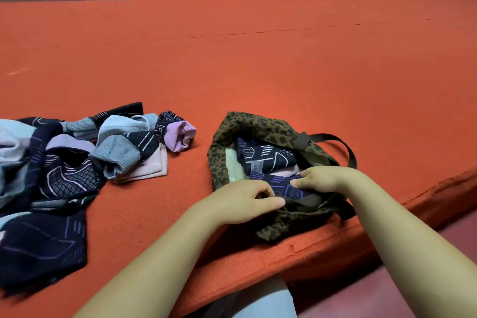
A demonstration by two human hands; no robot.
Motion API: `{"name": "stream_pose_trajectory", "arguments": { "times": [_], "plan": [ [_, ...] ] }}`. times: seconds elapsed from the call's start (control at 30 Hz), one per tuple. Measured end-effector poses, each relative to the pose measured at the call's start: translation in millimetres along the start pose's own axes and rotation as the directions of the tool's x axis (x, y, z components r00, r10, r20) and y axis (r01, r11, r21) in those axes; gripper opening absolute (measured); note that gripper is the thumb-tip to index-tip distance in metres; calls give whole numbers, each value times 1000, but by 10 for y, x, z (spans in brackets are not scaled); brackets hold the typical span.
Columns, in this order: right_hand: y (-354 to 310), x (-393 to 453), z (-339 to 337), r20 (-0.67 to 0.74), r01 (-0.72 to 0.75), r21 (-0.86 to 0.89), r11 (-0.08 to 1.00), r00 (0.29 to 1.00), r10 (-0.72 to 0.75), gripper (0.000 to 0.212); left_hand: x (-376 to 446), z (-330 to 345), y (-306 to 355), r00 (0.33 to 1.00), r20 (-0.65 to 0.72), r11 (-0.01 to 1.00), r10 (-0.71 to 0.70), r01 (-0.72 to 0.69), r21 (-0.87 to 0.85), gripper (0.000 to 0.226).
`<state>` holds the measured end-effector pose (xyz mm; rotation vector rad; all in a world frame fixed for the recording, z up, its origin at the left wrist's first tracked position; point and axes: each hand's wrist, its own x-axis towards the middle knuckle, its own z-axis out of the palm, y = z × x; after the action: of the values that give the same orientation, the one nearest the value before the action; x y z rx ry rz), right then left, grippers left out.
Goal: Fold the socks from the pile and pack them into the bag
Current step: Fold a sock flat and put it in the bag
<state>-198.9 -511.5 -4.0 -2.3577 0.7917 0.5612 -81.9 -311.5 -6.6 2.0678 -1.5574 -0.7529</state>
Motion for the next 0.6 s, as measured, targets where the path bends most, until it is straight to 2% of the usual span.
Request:
{"name": "stream_pose_trajectory", "arguments": {
  "times": [0.03,0.13,0.17,0.2,0.27,0.37,0.43,0.5,0.6],
  "plan": [
    [-31,13,17,-14,-4,-14,1000,1000,3,40,5,-6,13,1000,-26,1000,11,-11,1,37],
    [-69,71,68,-142,-35,-29,999,989,30,48,88,-31,-5,971,-234,999,43,-41,13,44],
    [-55,77,75,-182,-40,-12,999,983,37,49,129,-31,-39,967,-255,999,29,-18,46,45],
    [-31,72,71,-206,-46,5,999,977,46,50,152,-39,-54,974,-224,997,-4,21,76,47],
    [17,50,62,-216,-68,22,997,974,71,50,185,-5,-78,995,-71,988,-65,74,132,54],
    [4,15,76,-221,-89,11,996,971,89,42,175,75,3,998,61,999,1,-4,41,47],
    [-30,27,109,-240,-89,-7,996,967,85,37,187,98,40,997,76,1000,5,-3,-27,46],
    [-87,33,175,-265,-92,17,996,960,93,37,242,94,-24,997,45,998,-57,56,11,48],
    [-200,-13,302,-274,-61,126,990,957,93,38,327,37,-156,985,19,980,-174,172,96,71]
  ]
}}
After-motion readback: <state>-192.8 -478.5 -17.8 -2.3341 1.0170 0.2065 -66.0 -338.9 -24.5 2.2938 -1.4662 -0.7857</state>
